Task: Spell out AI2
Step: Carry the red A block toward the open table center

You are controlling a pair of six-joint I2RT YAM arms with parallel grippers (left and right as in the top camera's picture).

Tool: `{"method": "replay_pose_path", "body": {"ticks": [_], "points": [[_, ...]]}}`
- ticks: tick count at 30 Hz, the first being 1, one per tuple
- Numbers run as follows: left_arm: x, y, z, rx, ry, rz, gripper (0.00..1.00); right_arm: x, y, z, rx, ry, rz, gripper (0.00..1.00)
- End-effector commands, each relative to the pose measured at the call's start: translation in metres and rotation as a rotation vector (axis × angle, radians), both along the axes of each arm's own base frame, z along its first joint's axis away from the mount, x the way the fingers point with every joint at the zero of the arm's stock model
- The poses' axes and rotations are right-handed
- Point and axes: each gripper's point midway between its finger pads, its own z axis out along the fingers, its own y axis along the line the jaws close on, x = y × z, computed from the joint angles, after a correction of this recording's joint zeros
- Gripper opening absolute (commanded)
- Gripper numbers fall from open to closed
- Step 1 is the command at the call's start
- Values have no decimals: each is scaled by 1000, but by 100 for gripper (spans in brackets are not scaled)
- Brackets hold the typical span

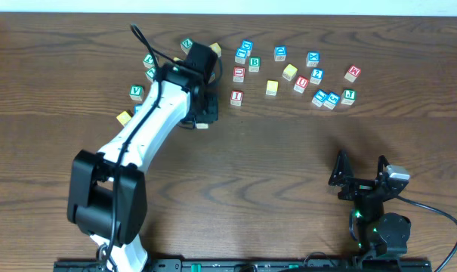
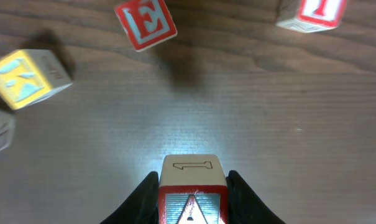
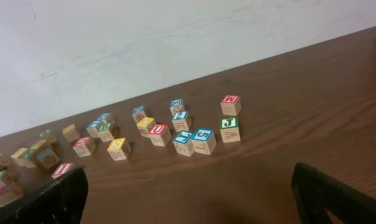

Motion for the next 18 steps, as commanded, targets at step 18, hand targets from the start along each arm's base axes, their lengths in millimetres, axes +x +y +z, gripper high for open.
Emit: {"method": "replay_pose_path", "body": {"ticks": [18], "points": [[-1,-48,-49,-9,-27,-118,27,0,-3,-1,-12,3,-11,99]]}}
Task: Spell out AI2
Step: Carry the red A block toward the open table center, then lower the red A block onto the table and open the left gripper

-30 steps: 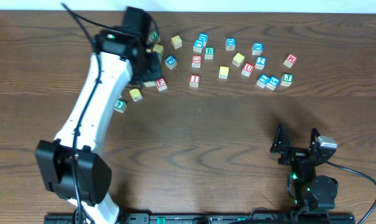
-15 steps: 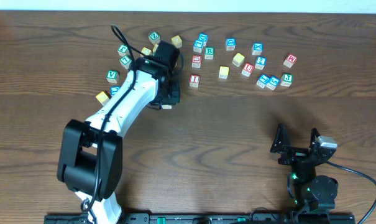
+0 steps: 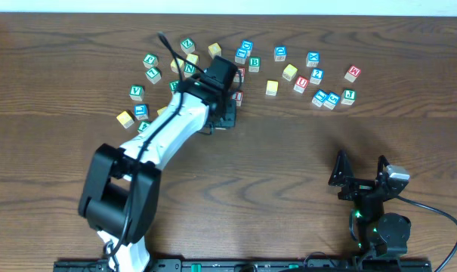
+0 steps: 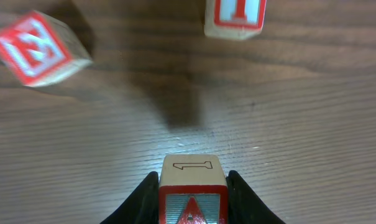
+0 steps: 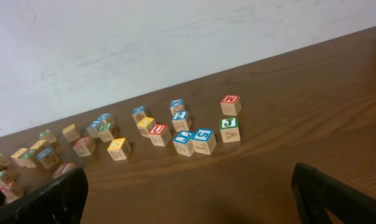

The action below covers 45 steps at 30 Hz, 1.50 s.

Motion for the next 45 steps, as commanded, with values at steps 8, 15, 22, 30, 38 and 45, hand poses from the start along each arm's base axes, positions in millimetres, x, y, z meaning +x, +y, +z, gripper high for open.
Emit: {"method": "replay_pose_path", "body": {"ticks": [8,15,22,30,38,45], "points": [[-11,-6,-34,1,90,-16,27,0,-3,-1,-12,3,-11,99],[-6,-8,-34,-7,74,-17,27,0,-3,-1,-12,3,-11,99],[-5,-9,-39,-5,77,-16,27,0,-3,-1,-12,3,-11,99],[-1,-8,-39,3,59,-12,27,0,-3,-1,-12,3,-11,99],[-1,-7,-42,8,63,-11,27,0,-3,-1,-12,3,-11,99],[-2,-7,-48,13,75,-11,28,0,-3,-1,-12,3,-11,99]]}}
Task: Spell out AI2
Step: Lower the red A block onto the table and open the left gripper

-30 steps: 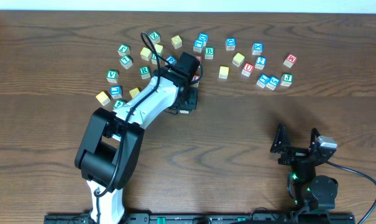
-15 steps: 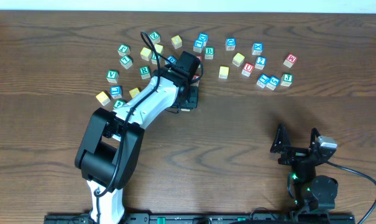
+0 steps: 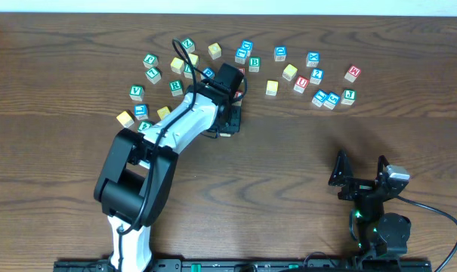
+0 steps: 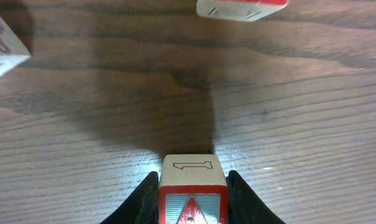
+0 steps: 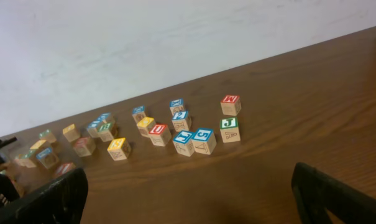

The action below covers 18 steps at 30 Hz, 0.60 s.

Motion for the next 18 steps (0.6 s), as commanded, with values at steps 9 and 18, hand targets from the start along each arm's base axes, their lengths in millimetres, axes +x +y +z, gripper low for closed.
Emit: {"method": "replay_pose_path", "body": {"ticks": [9,18], "points": [[-2,3,-10,17,16,5,28,0,-3,-1,-12,3,-11,99],[-2,3,-9,16,16,5,37,0,-3,-1,-12,3,-11,99]]}}
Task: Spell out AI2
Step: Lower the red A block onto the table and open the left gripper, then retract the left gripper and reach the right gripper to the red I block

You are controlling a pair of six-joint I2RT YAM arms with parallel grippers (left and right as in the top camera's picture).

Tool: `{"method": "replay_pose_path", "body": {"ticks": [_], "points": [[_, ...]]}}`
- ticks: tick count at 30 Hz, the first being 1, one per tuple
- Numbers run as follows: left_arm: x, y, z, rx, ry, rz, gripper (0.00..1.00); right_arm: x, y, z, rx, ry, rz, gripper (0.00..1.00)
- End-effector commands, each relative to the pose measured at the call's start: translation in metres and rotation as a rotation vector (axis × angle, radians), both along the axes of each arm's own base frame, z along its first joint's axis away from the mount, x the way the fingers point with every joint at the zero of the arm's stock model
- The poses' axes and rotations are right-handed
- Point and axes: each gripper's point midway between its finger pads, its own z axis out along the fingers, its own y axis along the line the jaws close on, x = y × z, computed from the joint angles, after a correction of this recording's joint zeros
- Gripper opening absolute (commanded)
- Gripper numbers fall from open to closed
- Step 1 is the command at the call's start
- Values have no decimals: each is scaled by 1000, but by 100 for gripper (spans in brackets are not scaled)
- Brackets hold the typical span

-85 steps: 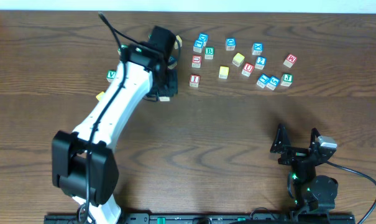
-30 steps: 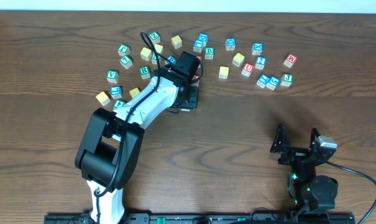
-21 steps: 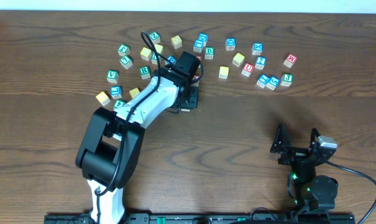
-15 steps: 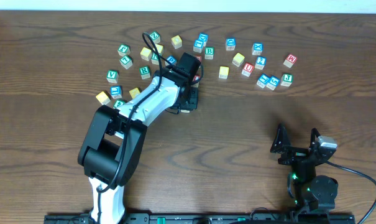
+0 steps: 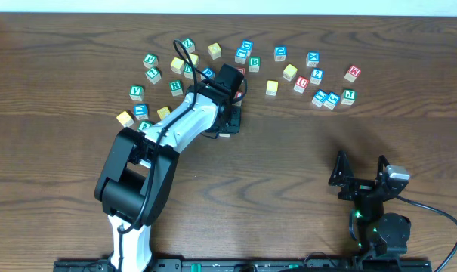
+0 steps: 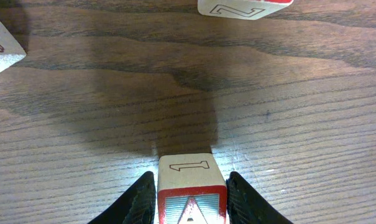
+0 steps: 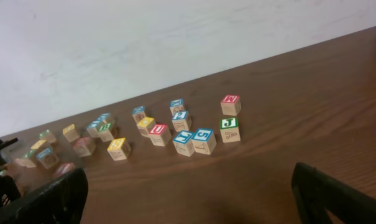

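Note:
The A block (image 6: 192, 180), red-framed with an outlined 1 on its upper face, rests on the wooden table between the fingers of my left gripper (image 6: 192, 199). The jaws stand slightly apart from its sides, with a thin gap on the left. Overhead, the left gripper (image 5: 228, 121) sits just below the block cluster and hides the A block. A red-topped block (image 6: 243, 7) lies just ahead of it. My right gripper (image 7: 188, 199) is open and empty at the near right (image 5: 360, 177).
Several letter blocks lie scattered along the far side, green and yellow ones at the left (image 5: 149, 72), blue and red ones at the right (image 5: 322, 97). Another block corner (image 6: 1, 43) shows at the left. The white left arm (image 5: 160, 136) crosses the table's left half.
The left gripper's fingers have spread slightly off the A block, which now sits on the table. The arm and the right gripper are where they were.
My left gripper was shut on the A block left of the red I block. It then stood further right, close below that block, still holding. Then it was lower over the table. Now the block rests there with the jaws loosened. The right arm stayed still.

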Motion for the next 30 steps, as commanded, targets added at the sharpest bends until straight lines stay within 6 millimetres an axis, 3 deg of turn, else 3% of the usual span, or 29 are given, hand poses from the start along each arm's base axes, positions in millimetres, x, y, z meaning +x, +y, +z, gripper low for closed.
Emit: {"method": "replay_pose_path", "body": {"ticks": [1,4,8,16,18,23,30], "points": [[-2,3,-7,15,14,5,37,0,-3,-1,-12,3,-11,99],[-2,2,-7,8,14,3,37,0,-3,-1,-12,3,-11,99],[-2,-2,-5,-11,17,-1,55,0,-3,-1,-12,3,-11,99],[10,-7,17,-29,-20,-7,56,0,-3,-1,-12,3,-11,99],[15,-8,35,-44,-53,-8,55,0,-3,-1,-12,3,-11,99],[25,2,107,-96,-158,21,55,0,-3,-1,-12,3,-11,99],[13,40,197,-158,-310,85,56,0,-3,-1,-12,3,-11,99]]}}
